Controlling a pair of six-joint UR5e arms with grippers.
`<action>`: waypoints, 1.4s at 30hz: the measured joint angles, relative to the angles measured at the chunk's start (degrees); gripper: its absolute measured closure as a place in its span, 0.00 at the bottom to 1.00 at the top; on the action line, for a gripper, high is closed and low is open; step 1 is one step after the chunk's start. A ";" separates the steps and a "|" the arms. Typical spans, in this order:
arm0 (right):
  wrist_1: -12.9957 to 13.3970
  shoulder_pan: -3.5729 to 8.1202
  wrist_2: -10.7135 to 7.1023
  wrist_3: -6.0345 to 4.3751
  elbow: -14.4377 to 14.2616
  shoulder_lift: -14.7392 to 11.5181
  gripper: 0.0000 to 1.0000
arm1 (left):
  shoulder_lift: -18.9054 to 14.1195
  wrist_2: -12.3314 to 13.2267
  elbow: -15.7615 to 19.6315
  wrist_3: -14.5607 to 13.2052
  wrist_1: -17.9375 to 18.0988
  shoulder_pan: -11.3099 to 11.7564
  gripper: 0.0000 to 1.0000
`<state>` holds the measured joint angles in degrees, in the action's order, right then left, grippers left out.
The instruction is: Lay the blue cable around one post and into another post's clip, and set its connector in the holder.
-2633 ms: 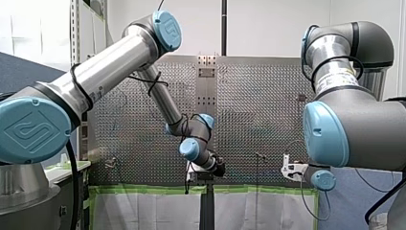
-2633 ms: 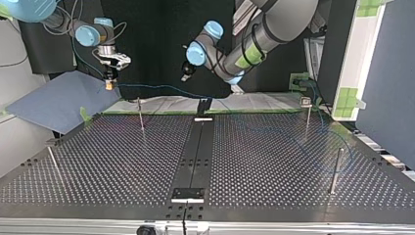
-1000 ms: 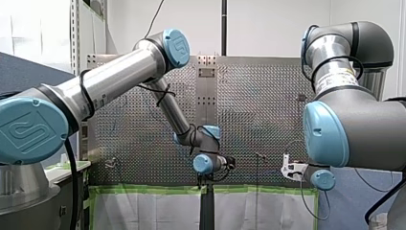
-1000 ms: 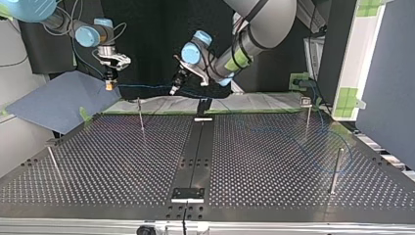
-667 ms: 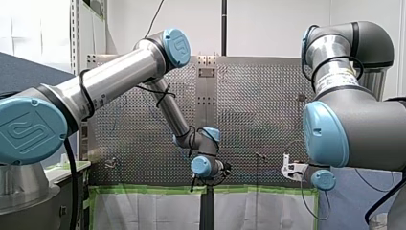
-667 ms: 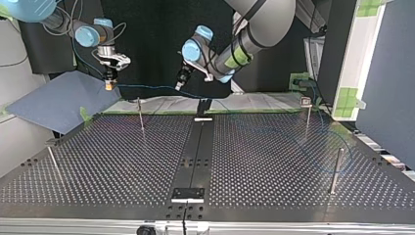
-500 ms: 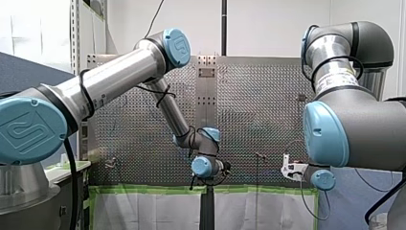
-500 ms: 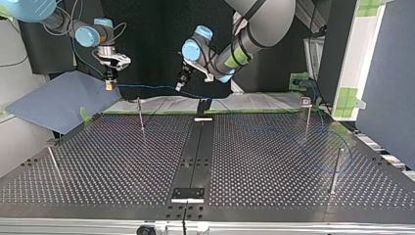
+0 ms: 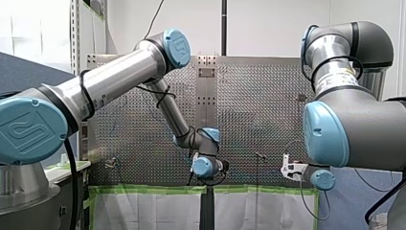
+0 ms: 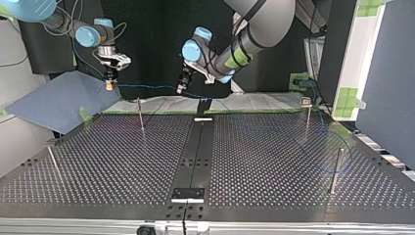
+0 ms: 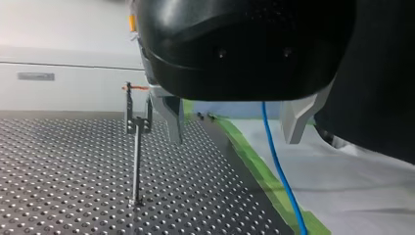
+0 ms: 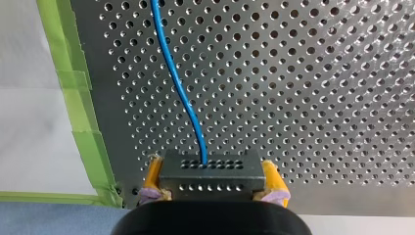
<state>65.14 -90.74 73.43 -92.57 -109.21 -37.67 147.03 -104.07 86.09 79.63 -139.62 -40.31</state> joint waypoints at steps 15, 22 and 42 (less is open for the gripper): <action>-0.01 0.01 -0.03 0.00 0.00 0.00 1.00 | 2.99 -1.39 -4.42 0.30 -2.75 -0.30 0.00; 0.00 0.01 0.04 0.00 0.02 0.00 1.00 | 3.00 -2.72 -4.88 1.43 -2.73 -0.20 0.00; -0.29 -0.01 0.06 0.17 0.01 0.00 1.00 | 2.97 -5.34 -4.92 5.40 -0.21 0.06 0.06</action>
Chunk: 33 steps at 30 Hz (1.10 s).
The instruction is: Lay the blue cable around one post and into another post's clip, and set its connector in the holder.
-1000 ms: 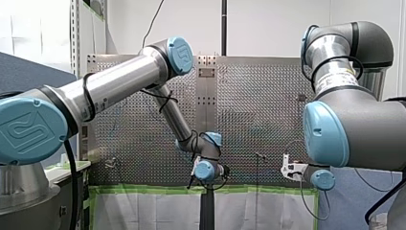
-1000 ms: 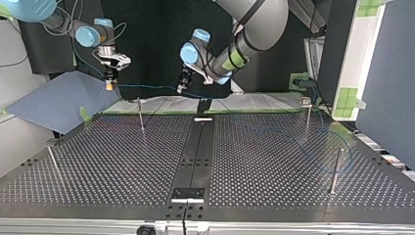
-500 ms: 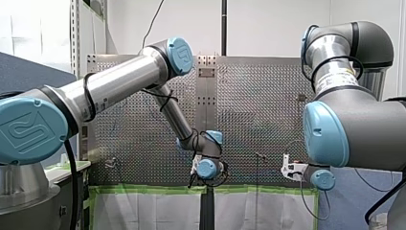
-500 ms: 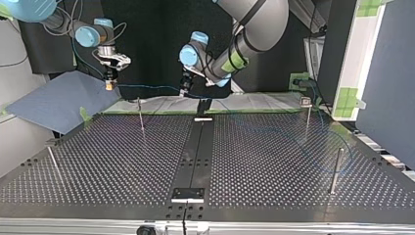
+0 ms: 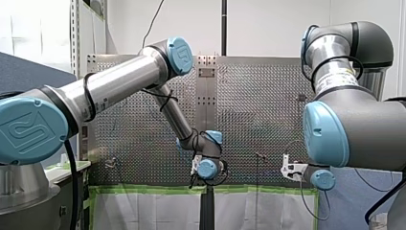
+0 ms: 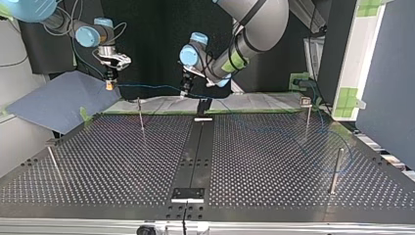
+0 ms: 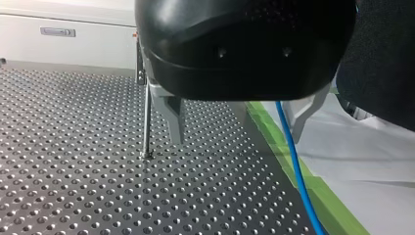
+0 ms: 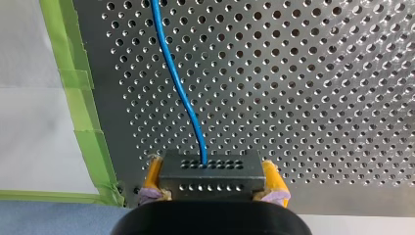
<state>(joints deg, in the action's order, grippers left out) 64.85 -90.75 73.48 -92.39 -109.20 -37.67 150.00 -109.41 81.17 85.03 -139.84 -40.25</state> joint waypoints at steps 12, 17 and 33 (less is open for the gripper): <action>0.02 0.15 0.09 0.00 0.03 0.00 1.00 | -0.02 0.28 0.02 0.18 0.08 -0.10 0.35; 0.10 0.28 0.09 -0.02 0.06 0.01 1.00 | -0.02 0.74 0.02 0.21 0.08 -0.07 0.40; 0.02 0.43 0.09 0.01 0.08 0.00 1.00 | -0.02 3.67 0.02 0.47 0.25 0.03 0.83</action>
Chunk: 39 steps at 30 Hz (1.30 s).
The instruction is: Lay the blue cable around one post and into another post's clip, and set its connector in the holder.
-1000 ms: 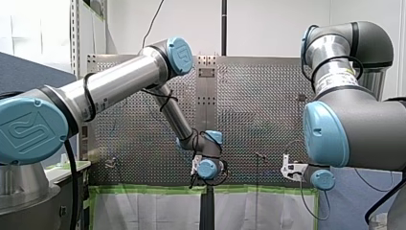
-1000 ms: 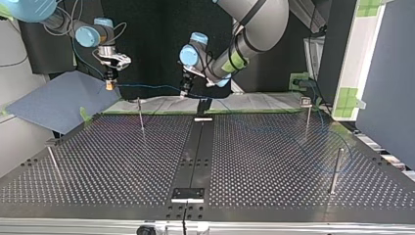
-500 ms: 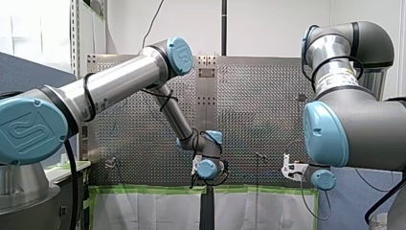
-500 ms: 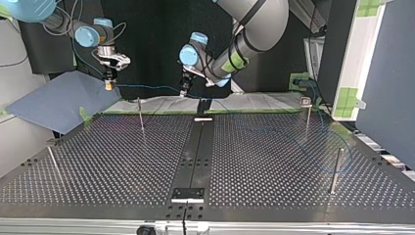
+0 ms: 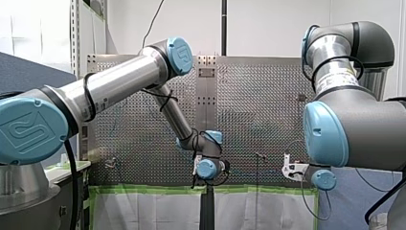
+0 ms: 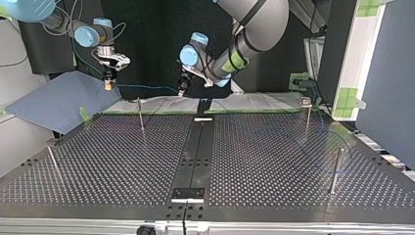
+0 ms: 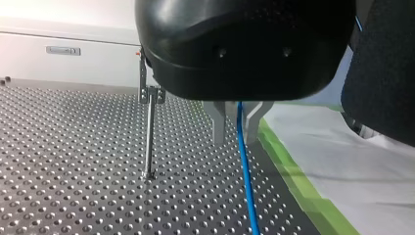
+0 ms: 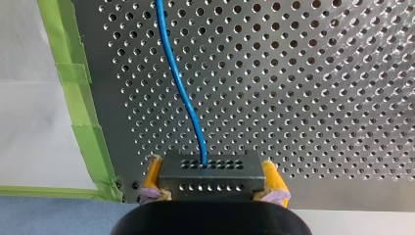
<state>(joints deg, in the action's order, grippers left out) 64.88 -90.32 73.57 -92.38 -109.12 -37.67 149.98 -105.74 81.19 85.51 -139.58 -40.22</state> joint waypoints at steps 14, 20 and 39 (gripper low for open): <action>-0.03 0.12 -0.04 0.07 0.00 0.00 1.00 | 0.05 4.56 0.00 3.23 0.52 0.19 0.99; -0.15 0.60 0.19 0.01 0.00 -0.01 1.00 | 0.07 4.97 0.00 4.03 1.00 0.11 0.99; -0.31 4.97 0.76 -2.23 1.34 -0.20 1.00 | 3.11 6.15 -2.50 10.70 5.55 -1.99 0.99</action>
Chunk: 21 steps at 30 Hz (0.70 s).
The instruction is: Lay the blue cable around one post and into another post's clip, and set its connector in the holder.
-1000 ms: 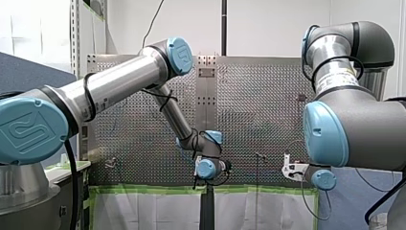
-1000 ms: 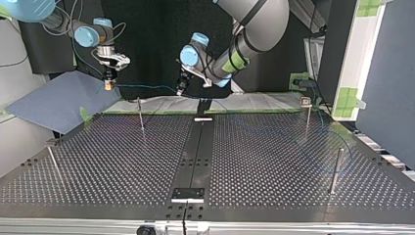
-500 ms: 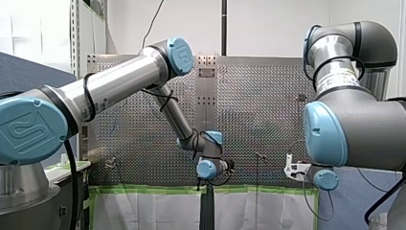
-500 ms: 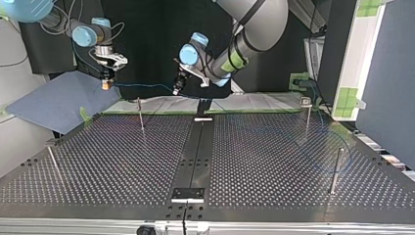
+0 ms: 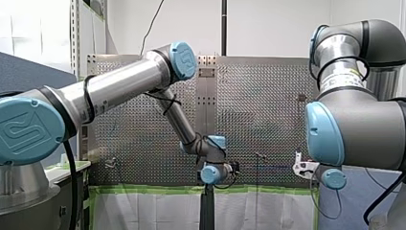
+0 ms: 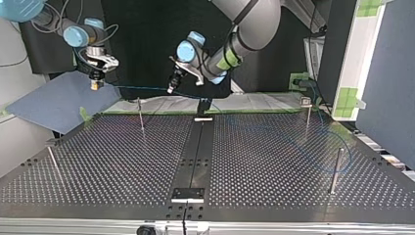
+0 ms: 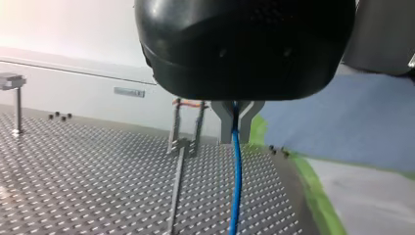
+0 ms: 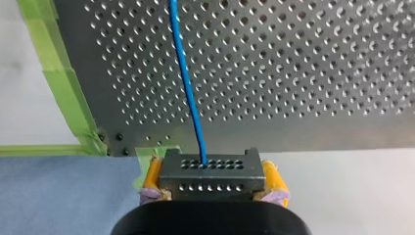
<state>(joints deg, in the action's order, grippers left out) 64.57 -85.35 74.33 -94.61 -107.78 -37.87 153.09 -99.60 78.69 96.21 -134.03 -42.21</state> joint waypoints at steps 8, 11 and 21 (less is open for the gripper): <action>-0.80 1.25 0.08 -0.42 2.06 -0.02 1.00 | 1.83 0.13 -2.20 0.52 -0.12 -1.04 0.99; -1.19 1.45 0.09 -0.61 2.89 -0.02 1.00 | 1.87 0.14 -2.51 0.92 0.22 -1.29 0.99; -1.98 1.71 0.03 -0.77 4.54 0.02 1.00 | 1.90 0.01 -4.38 2.34 0.50 -2.49 0.99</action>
<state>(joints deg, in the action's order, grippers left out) 62.58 -83.64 74.36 -95.38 -103.25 -37.85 154.99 -99.59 74.31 98.55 -133.53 -44.70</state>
